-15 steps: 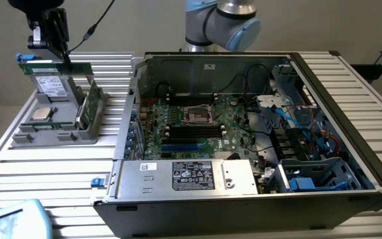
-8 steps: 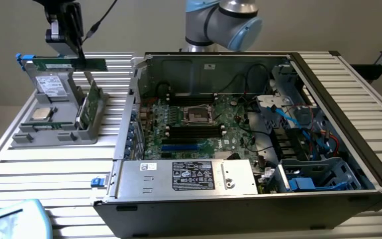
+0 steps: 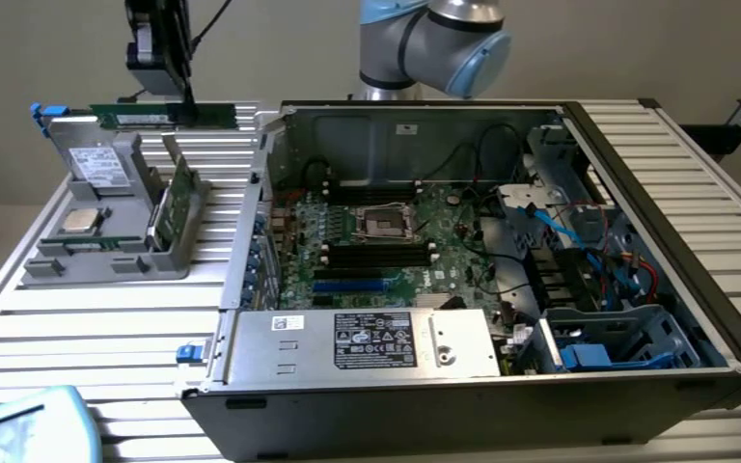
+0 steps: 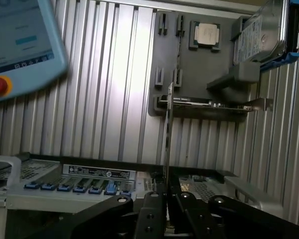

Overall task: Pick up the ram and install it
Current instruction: 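Pick up the ram and move it above insertion slot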

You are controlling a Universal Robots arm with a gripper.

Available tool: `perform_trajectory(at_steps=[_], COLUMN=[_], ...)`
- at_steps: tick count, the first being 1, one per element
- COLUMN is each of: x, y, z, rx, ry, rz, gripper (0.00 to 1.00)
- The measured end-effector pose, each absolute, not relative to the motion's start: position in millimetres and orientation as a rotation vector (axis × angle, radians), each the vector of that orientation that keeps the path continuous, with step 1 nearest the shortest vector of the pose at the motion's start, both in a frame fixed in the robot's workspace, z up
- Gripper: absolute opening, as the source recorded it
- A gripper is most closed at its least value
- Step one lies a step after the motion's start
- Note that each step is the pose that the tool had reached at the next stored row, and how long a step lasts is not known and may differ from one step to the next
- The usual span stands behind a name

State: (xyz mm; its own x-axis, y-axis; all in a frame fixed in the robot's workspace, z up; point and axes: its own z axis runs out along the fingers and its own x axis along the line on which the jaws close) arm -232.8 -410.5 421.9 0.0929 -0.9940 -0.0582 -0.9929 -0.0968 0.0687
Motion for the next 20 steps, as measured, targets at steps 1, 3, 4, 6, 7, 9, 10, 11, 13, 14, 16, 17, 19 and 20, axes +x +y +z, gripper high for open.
perform_trajectory(at_steps=[1,3,4,6,7,9,10,11,13,14,16,17,19,20], x=[-228,-219,-215,-206,-201,-192,-188,-183,-174,-170,-161,-156,-147,-142], y=[-411,-411,-412,-412,-412,-413,-413,-413,-413,-413,-413,-413,-413,-413], z=[423,425,426,428,429,430,430,431,432,432,433,434,434,435], rx=[2.314,2.313,2.314,2.314,2.314,2.314,2.314,2.314,2.313,2.314,2.314,2.313,2.314,2.314], ry=[-2.103,-2.103,-2.103,-2.103,-2.103,-2.103,-2.103,-2.103,-2.103,-2.103,-2.103,-2.103,-2.103,-2.103], rz=[-0.14,-0.14,-0.14,-0.14,-0.14,-0.14,-0.14,-0.14,-0.14,-0.14,-0.14,-0.14,-0.14,-0.14], gripper=[0.14,0.14,0.14,0.14,0.14,0.14,0.14,0.14,0.14,0.14,0.14,0.14,0.14,0.14])
